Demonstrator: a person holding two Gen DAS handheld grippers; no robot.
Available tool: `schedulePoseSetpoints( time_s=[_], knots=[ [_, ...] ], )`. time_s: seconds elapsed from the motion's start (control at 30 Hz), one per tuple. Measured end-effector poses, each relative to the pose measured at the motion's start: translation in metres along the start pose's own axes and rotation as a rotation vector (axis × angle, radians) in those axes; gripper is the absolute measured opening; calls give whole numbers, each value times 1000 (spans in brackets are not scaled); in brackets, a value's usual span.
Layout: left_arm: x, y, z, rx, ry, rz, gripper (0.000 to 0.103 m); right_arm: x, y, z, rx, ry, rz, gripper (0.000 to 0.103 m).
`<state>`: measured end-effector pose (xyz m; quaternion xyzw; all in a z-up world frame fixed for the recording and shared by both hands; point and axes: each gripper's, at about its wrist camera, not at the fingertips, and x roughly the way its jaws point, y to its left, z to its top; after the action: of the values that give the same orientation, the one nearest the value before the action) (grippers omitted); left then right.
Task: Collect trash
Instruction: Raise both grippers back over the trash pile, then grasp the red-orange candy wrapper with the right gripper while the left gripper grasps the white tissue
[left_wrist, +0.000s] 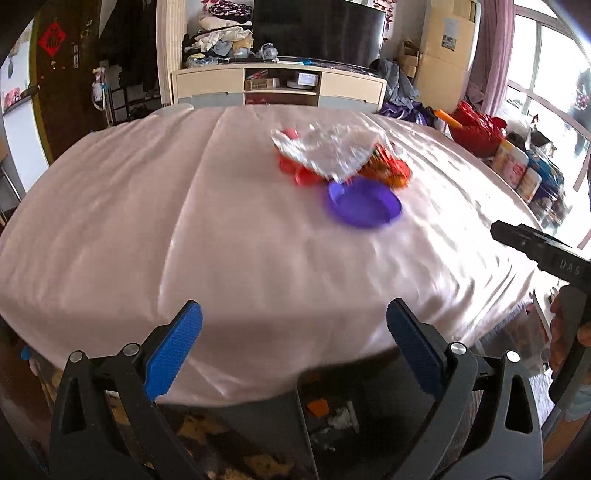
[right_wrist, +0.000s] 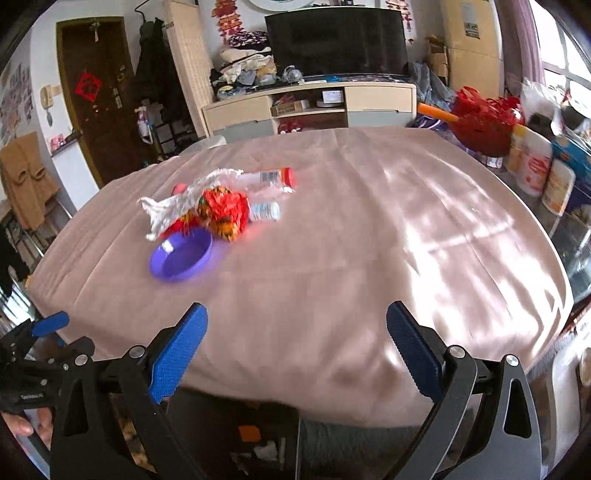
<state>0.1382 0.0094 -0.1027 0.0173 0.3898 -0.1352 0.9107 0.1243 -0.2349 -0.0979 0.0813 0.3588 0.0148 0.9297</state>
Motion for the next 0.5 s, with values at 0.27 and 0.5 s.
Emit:
schedulePoseSetpoints(
  time_s=[0.27,0.5],
  knots=[
    [18,11,46,1,-33,28,94,25,15,24,-35,-6,-2,98],
    [32,16,85,6,-55,57,76,47,28,37,-78,-15,61,74]
  ],
)
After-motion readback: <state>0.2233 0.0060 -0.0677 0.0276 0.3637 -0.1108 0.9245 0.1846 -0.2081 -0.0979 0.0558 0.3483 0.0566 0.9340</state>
